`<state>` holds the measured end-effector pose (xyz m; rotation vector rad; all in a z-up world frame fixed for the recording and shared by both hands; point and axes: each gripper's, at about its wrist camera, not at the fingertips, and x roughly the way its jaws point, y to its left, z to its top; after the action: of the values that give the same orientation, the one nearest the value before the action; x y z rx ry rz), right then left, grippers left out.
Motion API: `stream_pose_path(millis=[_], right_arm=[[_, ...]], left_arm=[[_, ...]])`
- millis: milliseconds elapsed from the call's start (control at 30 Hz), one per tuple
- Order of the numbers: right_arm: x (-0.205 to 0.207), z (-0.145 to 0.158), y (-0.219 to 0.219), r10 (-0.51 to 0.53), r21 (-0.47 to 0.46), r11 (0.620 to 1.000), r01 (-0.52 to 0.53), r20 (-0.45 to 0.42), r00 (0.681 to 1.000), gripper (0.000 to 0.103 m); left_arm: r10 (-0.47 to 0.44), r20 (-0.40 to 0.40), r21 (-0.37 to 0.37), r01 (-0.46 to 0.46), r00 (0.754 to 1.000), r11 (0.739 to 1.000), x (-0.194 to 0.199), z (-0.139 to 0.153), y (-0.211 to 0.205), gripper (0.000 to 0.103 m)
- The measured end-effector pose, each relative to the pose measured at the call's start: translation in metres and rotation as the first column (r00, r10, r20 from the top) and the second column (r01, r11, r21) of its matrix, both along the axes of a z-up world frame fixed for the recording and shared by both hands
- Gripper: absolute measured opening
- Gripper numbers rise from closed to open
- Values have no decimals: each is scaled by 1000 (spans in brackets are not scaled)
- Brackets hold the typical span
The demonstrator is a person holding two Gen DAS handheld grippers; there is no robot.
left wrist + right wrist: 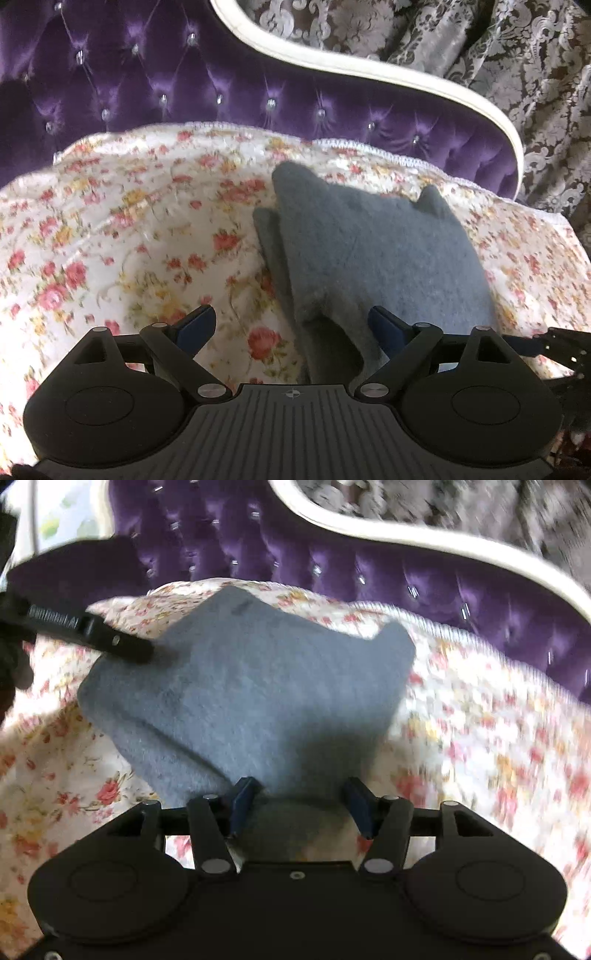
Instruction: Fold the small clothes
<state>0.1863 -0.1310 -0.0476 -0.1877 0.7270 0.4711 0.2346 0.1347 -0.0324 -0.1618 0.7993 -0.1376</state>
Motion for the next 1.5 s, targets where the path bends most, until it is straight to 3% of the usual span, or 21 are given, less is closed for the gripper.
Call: stream_pose_path(millis=[133, 300, 433, 567, 700, 933, 967, 1000, 1067, 1133, 1200, 1233, 1300, 1500], right_arm=[[7, -2, -21, -41, 121, 991, 49, -75, 996, 62], [-1, 9, -26, -49, 201, 978, 61, -63, 997, 65], [8, 10, -41, -50, 371, 924, 88, -111, 993, 77], [35, 5, -61, -67, 499, 855, 141, -164, 984, 79], [62, -6, -72, -54, 578, 797, 174, -220, 974, 86], [103, -32, -65, 8, 645, 744, 177, -273, 962, 87], [106, -35, -64, 17, 660, 732, 169, -266, 964, 87], [108, -36, -63, 23, 671, 724, 161, -257, 966, 88], [113, -36, -59, 29, 683, 714, 151, -244, 969, 91], [112, -35, -56, 30, 683, 715, 146, -239, 971, 91], [109, -35, -56, 36, 675, 726, 136, -234, 972, 86], [108, -35, -58, 31, 671, 728, 140, -237, 971, 82], [105, -36, -62, 13, 655, 738, 166, -260, 966, 43], [81, -16, -73, -35, 616, 759, 212, -287, 957, 40]], left_arm=[[-1, -49, -9, 0, 999, 1000, 3, -9, 2, 90], [-38, -126, -16, 36, 991, 999, 7, -22, 1, 91], [-57, -94, -57, 52, 994, 997, 6, -22, -1, 91], [-69, -86, -151, 56, 994, 987, 12, -24, -4, 91], [-103, -80, -217, 83, 991, 973, 19, -27, -12, 91], [-133, -56, -205, 119, 990, 971, 23, -28, -27, 95], [-136, -52, -204, 123, 989, 971, 23, -28, -27, 92], [-142, -45, -208, 130, 989, 969, 21, -27, -28, 78], [-153, -49, -223, 139, 987, 965, 19, -27, -27, 60], [-169, -51, -231, 153, 984, 961, 17, -27, -28, 48], [-195, -46, -241, 178, 980, 954, 14, -28, -29, 33], [-206, -45, -256, 188, 977, 948, 14, -29, -29, 32], [-205, -60, -304, 178, 977, 936, 14, -29, -27, 29], [-247, -99, -410, 187, 964, 893, -22, -30, -37, 28]])
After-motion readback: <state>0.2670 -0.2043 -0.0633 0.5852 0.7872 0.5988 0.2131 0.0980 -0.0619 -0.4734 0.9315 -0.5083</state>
